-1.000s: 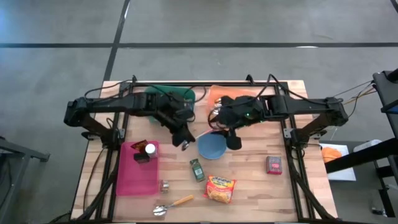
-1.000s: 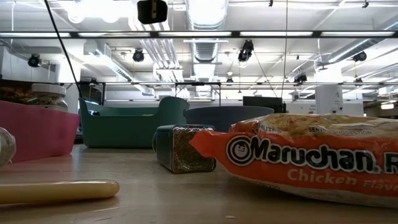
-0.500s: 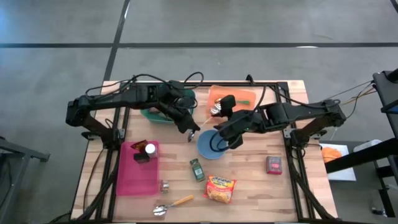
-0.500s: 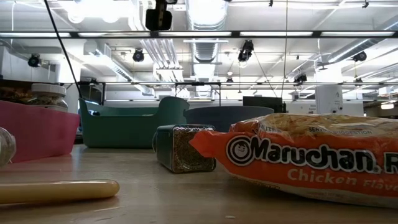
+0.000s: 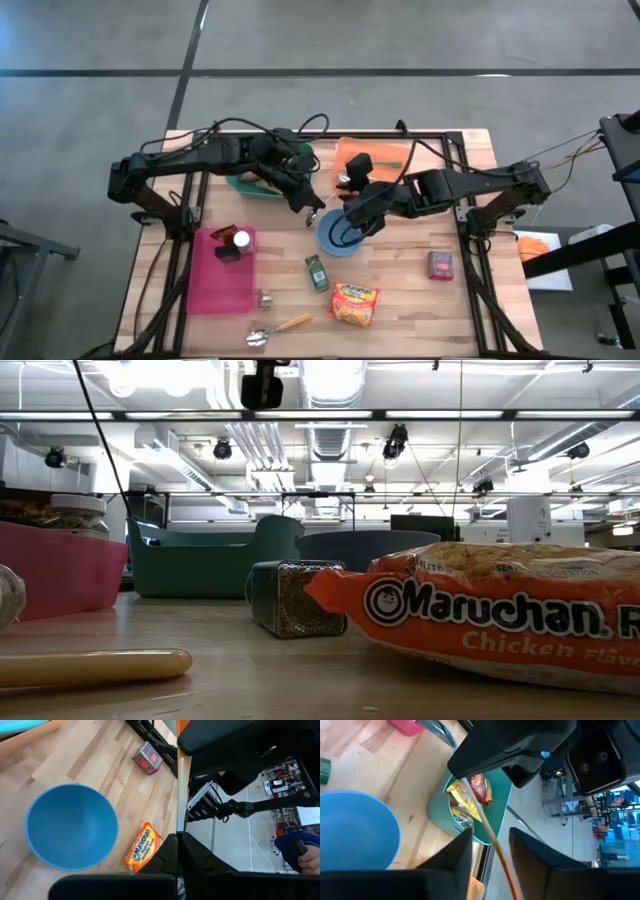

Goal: Pick & Place Food Item
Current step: Put the orange spoon into the orange bin

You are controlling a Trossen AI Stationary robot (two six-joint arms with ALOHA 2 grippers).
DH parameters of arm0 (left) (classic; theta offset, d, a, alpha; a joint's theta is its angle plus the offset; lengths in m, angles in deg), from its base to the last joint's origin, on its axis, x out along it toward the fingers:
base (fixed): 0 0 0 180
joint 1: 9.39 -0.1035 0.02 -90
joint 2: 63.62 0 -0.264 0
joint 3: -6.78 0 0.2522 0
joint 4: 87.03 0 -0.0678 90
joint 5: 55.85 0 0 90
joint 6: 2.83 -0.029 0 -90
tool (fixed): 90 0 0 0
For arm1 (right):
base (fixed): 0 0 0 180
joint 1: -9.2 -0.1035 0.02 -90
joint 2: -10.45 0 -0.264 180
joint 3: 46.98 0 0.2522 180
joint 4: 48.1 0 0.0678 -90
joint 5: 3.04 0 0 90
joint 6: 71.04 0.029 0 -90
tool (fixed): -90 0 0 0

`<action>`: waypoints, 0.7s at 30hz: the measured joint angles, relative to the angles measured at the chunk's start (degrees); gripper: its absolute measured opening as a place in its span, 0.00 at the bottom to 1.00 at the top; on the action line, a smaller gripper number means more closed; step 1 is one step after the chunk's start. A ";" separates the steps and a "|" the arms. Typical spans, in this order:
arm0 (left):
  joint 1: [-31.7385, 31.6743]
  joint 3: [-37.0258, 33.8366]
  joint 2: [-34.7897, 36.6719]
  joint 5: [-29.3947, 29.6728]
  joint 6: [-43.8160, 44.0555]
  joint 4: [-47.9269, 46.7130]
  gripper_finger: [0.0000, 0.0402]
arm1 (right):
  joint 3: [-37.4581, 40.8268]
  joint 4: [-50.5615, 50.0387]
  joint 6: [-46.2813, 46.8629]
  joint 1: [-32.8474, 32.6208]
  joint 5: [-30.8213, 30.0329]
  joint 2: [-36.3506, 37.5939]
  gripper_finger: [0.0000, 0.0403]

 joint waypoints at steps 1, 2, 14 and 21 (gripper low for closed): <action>0.00 0.00 0.00 -0.20 -0.09 0.02 0.00 | 0.00 -0.03 0.01 0.00 -0.01 0.10 0.25; 0.00 0.00 0.00 -0.55 -0.15 0.00 0.00 | 0.00 -0.04 0.05 0.00 0.00 0.10 0.21; -0.03 0.00 0.07 -2.72 0.27 0.98 0.00 | 0.07 -1.98 0.71 -0.04 0.55 0.28 0.03; -0.07 -0.07 0.04 -3.47 0.25 3.31 0.02 | 0.02 -3.22 3.86 -0.15 0.68 0.47 0.03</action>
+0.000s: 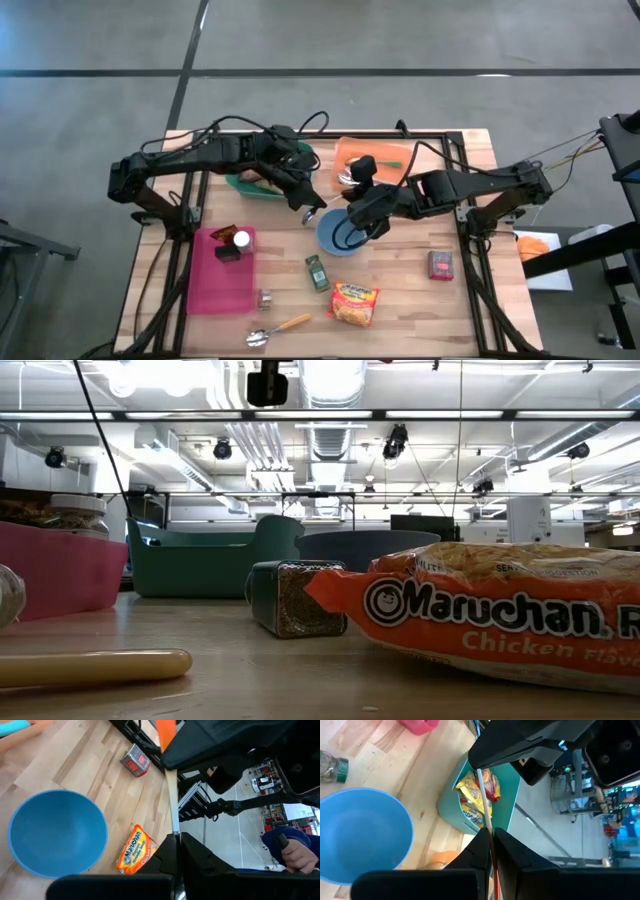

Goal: Pick & Place Food Item
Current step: Put the orange spoon into the orange bin

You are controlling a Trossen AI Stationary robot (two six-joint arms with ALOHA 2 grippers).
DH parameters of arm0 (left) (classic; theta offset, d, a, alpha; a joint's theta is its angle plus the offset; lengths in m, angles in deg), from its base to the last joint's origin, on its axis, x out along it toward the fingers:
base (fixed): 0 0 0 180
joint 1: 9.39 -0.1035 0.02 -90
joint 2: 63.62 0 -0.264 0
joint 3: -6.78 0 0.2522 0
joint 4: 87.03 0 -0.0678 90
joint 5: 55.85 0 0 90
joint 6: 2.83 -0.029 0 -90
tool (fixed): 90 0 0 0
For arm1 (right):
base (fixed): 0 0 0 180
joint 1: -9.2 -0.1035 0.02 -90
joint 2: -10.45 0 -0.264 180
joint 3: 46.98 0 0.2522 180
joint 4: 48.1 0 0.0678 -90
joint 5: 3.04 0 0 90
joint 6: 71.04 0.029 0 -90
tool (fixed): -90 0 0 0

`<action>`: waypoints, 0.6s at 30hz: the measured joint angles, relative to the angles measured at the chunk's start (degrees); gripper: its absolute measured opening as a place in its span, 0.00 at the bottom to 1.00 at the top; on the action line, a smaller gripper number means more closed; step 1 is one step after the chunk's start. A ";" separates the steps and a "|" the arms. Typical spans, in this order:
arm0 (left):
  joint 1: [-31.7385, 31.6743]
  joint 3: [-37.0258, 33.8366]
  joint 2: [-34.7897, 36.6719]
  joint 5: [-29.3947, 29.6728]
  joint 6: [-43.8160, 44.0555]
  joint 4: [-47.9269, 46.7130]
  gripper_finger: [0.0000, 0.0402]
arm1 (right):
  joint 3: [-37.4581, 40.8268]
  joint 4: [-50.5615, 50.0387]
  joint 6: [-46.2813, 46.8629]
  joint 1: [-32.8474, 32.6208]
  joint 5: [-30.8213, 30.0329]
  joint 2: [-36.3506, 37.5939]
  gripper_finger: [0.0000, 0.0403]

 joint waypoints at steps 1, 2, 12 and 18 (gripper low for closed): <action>0.02 -0.02 0.00 0.02 -0.02 0.35 0.03 | 0.00 -0.40 1.04 0.00 0.09 0.00 0.03; 0.01 -0.02 0.00 -0.03 -0.18 0.87 0.05 | -0.02 -0.91 2.23 0.00 0.65 0.00 0.03; -0.03 0.07 0.78 -0.26 -1.53 10.01 0.38 | 0.02 -4.09 11.79 0.11 6.03 -0.06 0.03; -0.70 0.07 2.25 0.08 -2.11 16.17 0.52 | 0.02 -5.48 18.72 0.61 6.19 -0.06 0.03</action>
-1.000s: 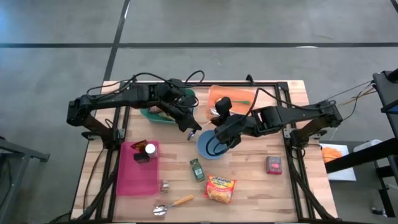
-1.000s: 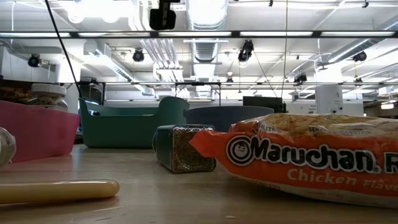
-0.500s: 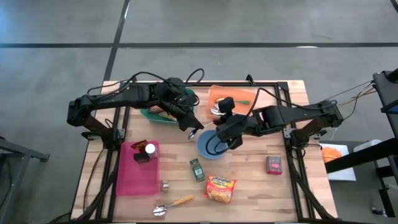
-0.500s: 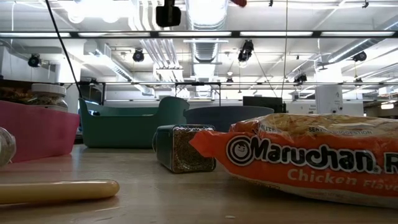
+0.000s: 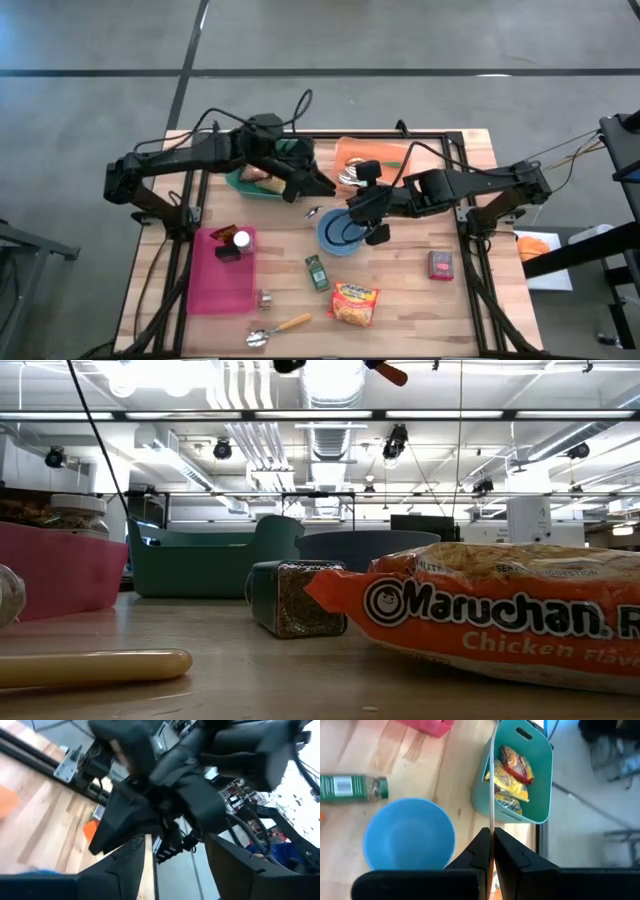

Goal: Pick & Place Food Item
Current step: Put the orange spoon into the orange bin

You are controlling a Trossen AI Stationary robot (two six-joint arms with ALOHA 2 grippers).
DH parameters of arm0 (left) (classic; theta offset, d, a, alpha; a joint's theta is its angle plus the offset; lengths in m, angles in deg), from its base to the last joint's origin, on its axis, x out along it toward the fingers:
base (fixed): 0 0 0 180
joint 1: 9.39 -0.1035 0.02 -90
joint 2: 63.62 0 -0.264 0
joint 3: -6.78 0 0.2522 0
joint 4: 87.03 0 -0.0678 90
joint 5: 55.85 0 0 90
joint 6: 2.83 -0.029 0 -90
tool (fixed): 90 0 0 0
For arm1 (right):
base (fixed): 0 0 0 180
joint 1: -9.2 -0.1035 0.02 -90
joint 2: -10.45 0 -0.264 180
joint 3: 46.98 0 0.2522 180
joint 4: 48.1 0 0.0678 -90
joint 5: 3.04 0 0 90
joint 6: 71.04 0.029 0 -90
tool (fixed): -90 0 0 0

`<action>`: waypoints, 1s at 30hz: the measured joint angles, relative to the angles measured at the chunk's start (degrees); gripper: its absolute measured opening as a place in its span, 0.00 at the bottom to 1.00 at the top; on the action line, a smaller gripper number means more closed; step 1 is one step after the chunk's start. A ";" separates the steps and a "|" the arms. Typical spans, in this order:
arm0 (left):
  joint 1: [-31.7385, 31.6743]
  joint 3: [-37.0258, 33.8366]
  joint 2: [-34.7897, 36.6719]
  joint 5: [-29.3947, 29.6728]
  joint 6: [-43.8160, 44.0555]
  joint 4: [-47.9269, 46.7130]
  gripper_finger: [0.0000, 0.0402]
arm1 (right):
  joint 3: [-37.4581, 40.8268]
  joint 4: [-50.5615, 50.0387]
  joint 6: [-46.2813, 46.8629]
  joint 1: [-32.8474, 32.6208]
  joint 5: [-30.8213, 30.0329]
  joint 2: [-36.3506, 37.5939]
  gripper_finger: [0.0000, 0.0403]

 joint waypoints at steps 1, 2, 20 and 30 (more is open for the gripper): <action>-0.04 0.00 0.59 0.02 -0.42 -0.01 0.53 | 0.00 -0.22 2.29 0.46 0.02 0.06 0.03; -0.04 0.00 1.29 0.09 -1.24 -0.31 0.54 | 0.00 -1.01 4.62 1.12 0.02 0.12 0.03; 6.52 0.00 13.69 17.80 -7.12 -25.63 0.55 | 7.91 -4.60 16.31 29.04 23.28 2.31 0.03; 18.63 -0.02 13.40 34.37 -4.99 -32.34 0.55 | 22.94 1.68 23.54 42.56 31.34 2.31 0.03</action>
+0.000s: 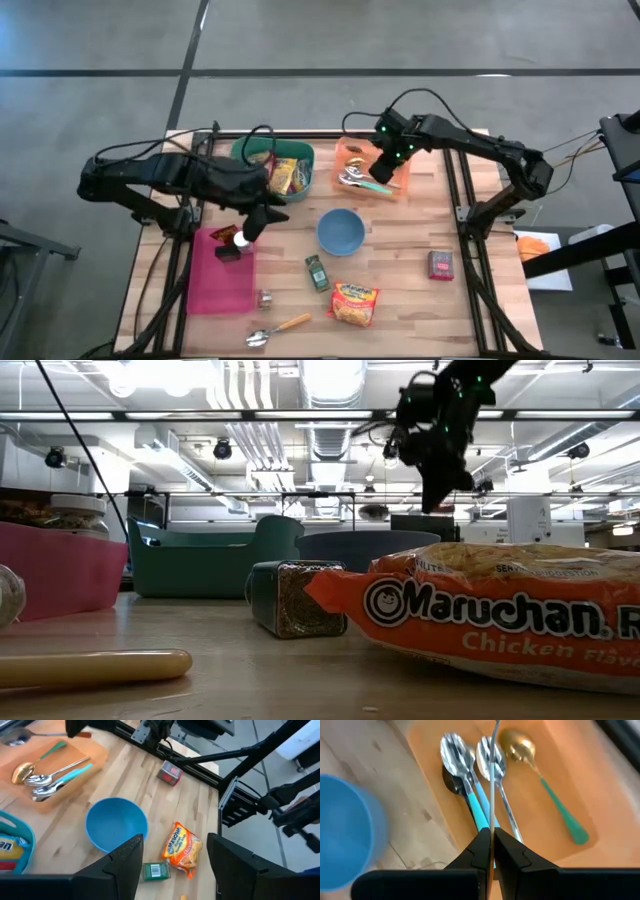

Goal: Pick & Place Food Item
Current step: Put the orange spoon into the orange bin

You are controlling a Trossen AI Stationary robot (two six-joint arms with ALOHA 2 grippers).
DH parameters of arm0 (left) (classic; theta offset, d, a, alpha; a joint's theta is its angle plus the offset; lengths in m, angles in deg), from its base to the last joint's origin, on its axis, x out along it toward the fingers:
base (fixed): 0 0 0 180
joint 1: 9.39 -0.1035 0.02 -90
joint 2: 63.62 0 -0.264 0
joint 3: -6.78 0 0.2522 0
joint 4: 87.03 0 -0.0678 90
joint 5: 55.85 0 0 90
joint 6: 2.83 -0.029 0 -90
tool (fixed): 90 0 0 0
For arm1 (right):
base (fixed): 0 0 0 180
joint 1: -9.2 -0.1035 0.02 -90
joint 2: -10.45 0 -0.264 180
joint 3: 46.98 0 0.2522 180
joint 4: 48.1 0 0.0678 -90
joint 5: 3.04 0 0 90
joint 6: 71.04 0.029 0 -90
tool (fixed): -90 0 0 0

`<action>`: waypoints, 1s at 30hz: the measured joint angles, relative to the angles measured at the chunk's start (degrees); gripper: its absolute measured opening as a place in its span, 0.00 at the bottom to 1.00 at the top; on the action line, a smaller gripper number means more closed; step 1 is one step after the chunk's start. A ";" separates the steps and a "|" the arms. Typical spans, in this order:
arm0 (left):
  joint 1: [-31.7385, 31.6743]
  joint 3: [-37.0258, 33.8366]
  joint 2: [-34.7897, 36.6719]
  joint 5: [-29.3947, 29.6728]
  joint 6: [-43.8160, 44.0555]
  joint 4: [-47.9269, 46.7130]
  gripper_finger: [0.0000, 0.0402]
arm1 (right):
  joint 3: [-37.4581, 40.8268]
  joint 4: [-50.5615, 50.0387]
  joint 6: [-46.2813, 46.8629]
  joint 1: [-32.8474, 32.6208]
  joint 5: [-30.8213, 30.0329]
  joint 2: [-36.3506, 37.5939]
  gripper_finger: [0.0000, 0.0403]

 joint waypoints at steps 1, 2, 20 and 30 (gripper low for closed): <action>0.68 0.00 0.00 0.78 0.74 0.02 0.55 | 1.53 1.28 -0.02 0.11 0.00 0.00 0.03; 1.27 0.00 0.00 1.42 1.27 0.03 0.55 | 2.88 2.44 -0.06 0.09 0.02 -0.15 0.03; 2.28 -0.02 -0.44 4.19 5.83 0.21 0.55 | 11.07 10.61 -2.72 -0.13 0.04 -9.40 0.03; 2.28 -0.02 -0.44 4.74 6.94 0.21 0.55 | 9.84 12.03 -4.15 -0.36 0.01 -13.00 0.03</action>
